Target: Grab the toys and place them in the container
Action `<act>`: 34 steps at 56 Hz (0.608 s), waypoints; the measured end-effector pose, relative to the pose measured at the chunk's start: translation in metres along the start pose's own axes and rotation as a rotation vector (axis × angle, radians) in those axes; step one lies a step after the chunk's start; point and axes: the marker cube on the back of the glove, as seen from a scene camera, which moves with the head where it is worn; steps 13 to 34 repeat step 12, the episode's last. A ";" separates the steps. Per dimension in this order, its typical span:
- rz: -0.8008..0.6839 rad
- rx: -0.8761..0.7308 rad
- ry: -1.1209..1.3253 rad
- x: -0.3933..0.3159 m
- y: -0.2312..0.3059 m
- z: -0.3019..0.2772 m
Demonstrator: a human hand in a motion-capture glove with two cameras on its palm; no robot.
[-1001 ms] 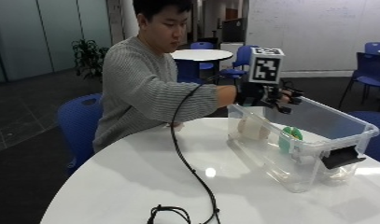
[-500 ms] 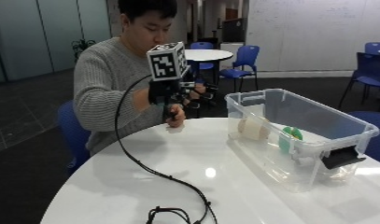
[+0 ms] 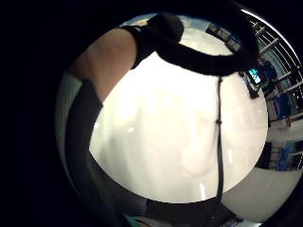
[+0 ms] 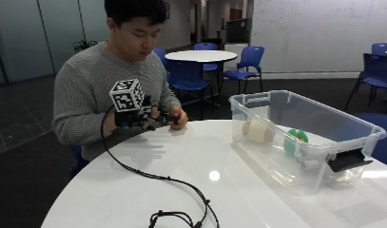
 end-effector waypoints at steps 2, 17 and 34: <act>-0.003 -0.010 0.022 -0.003 0.005 0.004; -0.011 -0.020 0.066 -0.004 0.010 0.009; -0.011 -0.020 0.066 -0.004 0.010 0.009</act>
